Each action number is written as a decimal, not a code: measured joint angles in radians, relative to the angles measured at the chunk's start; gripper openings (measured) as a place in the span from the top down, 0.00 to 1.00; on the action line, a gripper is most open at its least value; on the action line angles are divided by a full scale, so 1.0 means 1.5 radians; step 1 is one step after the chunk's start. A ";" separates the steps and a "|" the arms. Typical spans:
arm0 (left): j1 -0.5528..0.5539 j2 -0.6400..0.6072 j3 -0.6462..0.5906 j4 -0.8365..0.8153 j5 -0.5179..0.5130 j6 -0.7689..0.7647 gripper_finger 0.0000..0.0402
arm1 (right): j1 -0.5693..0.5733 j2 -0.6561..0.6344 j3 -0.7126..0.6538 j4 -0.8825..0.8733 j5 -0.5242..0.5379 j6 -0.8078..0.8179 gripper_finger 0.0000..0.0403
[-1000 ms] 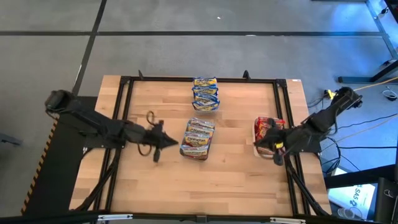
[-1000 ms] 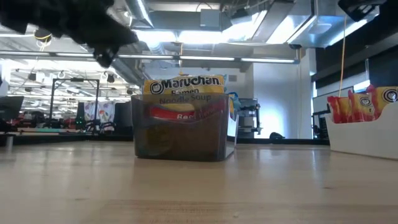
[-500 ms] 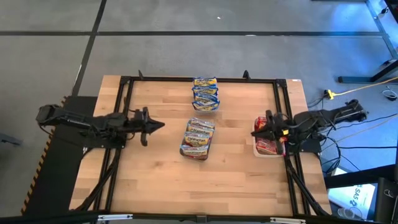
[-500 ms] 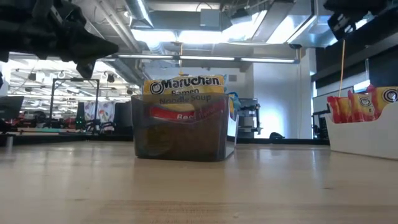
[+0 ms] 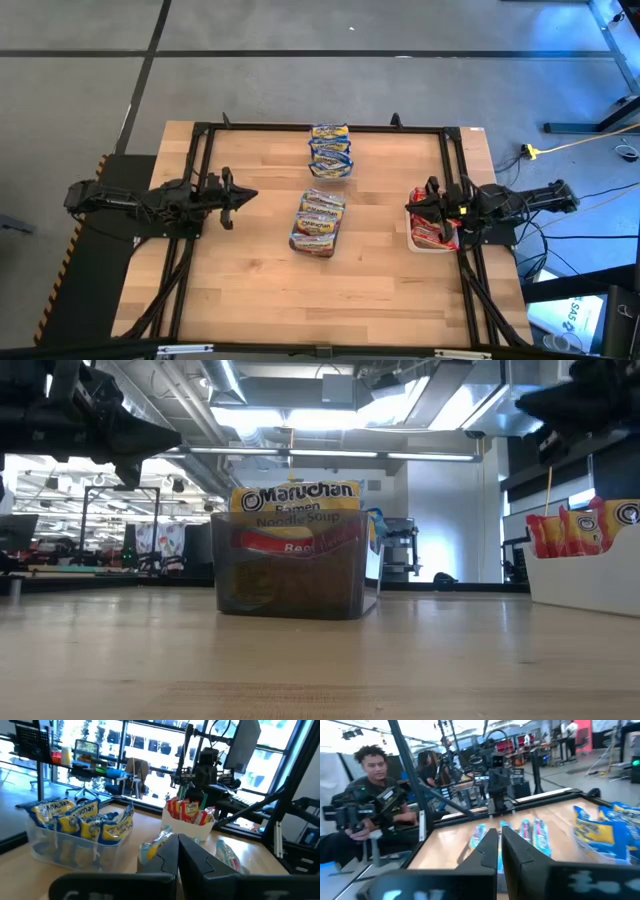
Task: Sort Maruchan noodles
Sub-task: Return to Home Position
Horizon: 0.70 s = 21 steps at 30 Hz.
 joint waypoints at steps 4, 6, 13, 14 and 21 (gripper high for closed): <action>0.004 -0.016 0.000 -0.023 0.000 0.019 1.00 | -0.021 -0.046 -0.047 0.012 0.003 -0.011 1.00; 0.004 -0.027 0.000 -0.043 0.001 0.029 1.00 | -0.030 -0.070 -0.070 0.013 0.003 -0.012 1.00; 0.004 -0.095 0.000 -0.130 0.002 0.072 1.00 | -0.037 -0.069 -0.087 0.020 0.002 -0.015 1.00; 0.004 -0.107 0.000 -0.146 0.002 0.080 1.00 | -0.037 -0.069 -0.087 0.022 0.002 -0.017 1.00; 0.020 -0.151 0.001 -0.195 0.059 0.078 1.00 | -0.037 -0.069 -0.087 0.013 0.014 0.020 1.00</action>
